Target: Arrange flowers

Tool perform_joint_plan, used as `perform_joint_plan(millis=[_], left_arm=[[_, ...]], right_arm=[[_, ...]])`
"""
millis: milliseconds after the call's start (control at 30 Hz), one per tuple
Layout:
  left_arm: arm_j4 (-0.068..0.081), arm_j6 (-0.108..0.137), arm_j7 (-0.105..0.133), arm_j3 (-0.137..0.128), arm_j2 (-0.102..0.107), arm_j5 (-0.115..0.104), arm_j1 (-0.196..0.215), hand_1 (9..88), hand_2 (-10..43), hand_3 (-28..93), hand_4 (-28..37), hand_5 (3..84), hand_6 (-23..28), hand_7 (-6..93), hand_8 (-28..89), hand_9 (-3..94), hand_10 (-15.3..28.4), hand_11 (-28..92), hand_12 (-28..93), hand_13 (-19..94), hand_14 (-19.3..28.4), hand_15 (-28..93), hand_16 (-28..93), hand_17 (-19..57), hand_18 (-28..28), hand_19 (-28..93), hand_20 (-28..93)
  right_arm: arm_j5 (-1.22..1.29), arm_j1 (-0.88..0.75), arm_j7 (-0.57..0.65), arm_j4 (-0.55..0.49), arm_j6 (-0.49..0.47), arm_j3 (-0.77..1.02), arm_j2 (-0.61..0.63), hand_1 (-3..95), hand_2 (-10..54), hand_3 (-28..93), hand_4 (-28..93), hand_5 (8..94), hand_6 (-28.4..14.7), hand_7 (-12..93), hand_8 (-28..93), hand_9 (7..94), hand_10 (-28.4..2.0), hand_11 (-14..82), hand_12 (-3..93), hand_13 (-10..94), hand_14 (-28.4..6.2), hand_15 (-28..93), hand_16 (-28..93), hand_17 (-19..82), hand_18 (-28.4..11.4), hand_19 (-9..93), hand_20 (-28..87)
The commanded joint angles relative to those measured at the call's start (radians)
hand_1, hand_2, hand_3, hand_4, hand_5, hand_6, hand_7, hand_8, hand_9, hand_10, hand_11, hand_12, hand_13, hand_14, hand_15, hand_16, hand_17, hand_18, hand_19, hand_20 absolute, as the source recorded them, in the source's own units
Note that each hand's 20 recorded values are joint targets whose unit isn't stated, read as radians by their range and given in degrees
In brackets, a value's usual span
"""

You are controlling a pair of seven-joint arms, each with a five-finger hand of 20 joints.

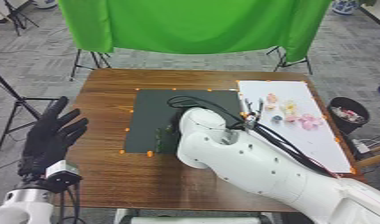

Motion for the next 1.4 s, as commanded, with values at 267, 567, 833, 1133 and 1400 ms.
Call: perform_joint_plan(millis=[267,567,833,1133,1400], left_arm=[[-0.036,0.082,0.157,-0.009,0.076,-0.113,0.132,30.3,6.8,64,-20.5,31.3,6.1,8.7,-8,27.2,17.2,23,11,18,25.4,52,-11,-9.0,25.9,48,5],[-0.043,0.106,0.246,0.004,0.122,-0.16,0.172,30.0,6.8,64,-20.7,30.8,5.8,8.6,-8,26.8,17.0,23,11,18,25.3,52,-11,-9.1,26.2,49,5],[-0.043,0.115,0.261,0.0,0.138,-0.172,0.183,29.9,6.7,64,-20.8,30.8,5.8,8.5,-8,26.7,16.9,23,11,18,25.1,52,-11,-9.1,26.1,49,5],[-0.035,0.102,0.247,0.021,0.138,-0.158,0.152,30.1,6.7,64,-20.9,30.8,5.9,8.6,-8,26.8,17.1,23,11,18,25.2,52,-11,-9.1,26.2,49,5],[-0.03,0.096,0.234,0.025,0.143,-0.156,0.135,30.2,6.8,63,-20.8,30.8,5.9,8.7,-8,26.9,17.1,23,11,18,25.2,52,-11,-9.1,26.1,49,5]], right_arm=[[0.013,0.054,-0.054,-0.109,-0.058,0.1,0.063,39.3,-8.4,67,-20,63.7,-10.2,13,-8,88.5,-18.1,21.7,16.7,91,-9.2,41,15,74,-2.6,93,-28],[0.022,0.096,-0.078,-0.131,0.086,0.128,0.271,37.5,-5.4,66,-19,58.9,-10.9,11,-7,77.9,-21.6,17.7,14.9,86,-11.9,43,14,69,-6.4,93,-28],[0.026,0.088,-0.035,-0.053,0.139,0.119,0.412,36.8,-4.3,68,-19,58.1,-10.5,12,-8,72.3,-21.8,17.8,14.6,80,-13.4,47,12,66,-7.7,93,-28],[0.053,0.035,0.005,-0.019,0.126,0.102,0.473,36.6,-4.1,69,-20,57.3,-10.6,13,-8,69.5,-22.5,17.0,14.2,78,-13.7,48,11,66,-7.8,93,-28],[0.067,0.016,0.004,0.002,0.129,0.09,0.467,36.6,-4.0,69,-20,57.5,-10.6,13,-8,69.8,-22.4,16.9,14.2,79,-13.6,48,10,66,-7.0,93,-28]])
